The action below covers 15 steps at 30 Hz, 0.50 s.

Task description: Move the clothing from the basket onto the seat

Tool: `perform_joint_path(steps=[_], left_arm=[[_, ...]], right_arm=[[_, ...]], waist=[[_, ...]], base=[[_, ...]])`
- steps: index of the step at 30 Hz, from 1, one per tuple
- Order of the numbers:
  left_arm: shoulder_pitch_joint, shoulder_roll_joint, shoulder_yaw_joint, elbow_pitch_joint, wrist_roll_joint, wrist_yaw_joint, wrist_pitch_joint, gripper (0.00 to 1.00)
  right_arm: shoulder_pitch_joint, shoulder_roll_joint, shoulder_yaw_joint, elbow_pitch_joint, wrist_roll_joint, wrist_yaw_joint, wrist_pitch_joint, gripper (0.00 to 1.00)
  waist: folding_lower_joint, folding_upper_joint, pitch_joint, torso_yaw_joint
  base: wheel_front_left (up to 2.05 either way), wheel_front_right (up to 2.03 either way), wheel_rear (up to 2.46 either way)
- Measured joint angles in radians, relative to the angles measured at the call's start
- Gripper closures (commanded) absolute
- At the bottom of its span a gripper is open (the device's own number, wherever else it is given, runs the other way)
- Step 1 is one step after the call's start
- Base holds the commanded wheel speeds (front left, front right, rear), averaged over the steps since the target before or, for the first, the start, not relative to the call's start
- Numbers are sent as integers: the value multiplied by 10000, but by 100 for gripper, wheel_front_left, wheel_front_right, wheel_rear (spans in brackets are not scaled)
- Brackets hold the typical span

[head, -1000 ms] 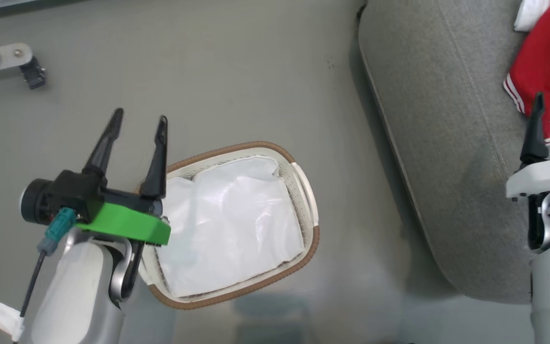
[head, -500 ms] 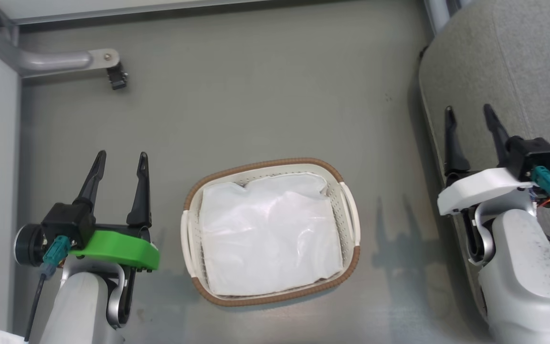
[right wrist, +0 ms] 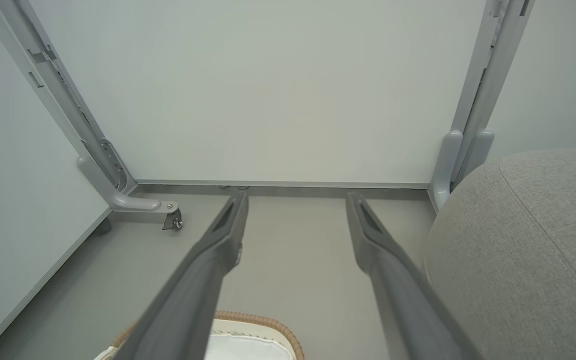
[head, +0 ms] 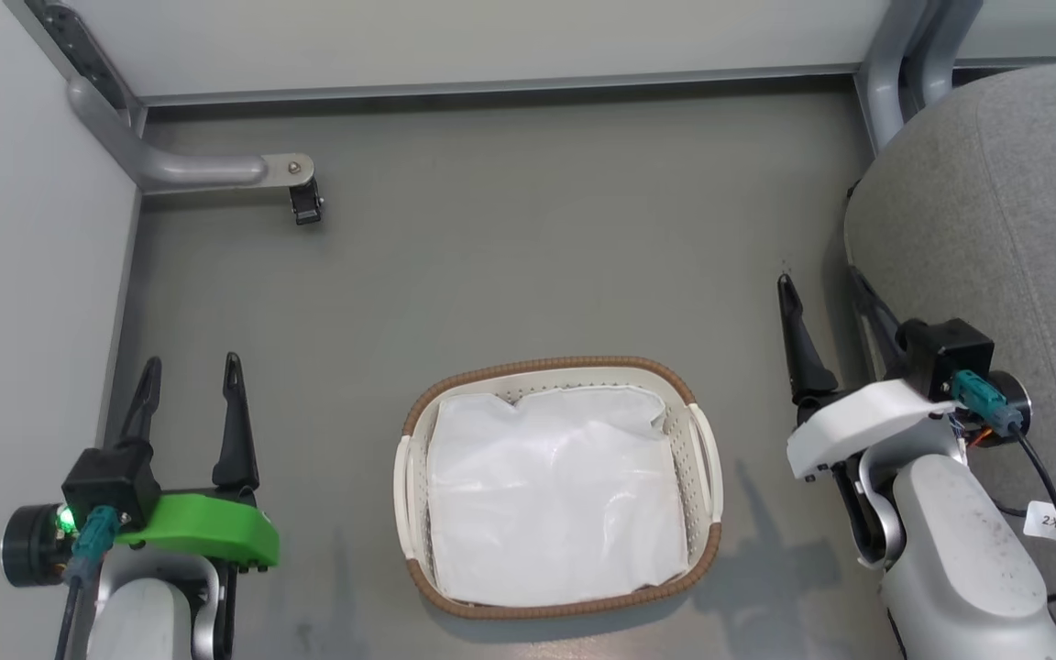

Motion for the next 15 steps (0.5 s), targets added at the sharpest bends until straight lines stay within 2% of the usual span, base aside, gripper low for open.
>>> perform_joint_path(steps=[15], left_arm=[[1196, -322, 311, 88, 67, 0, 0, 0]], right_arm=[[1609, -2, 424, -84, 332, 0, 0, 0]], waist=[[0, 0, -1446, -175]], base=[[0, 0, 0]])
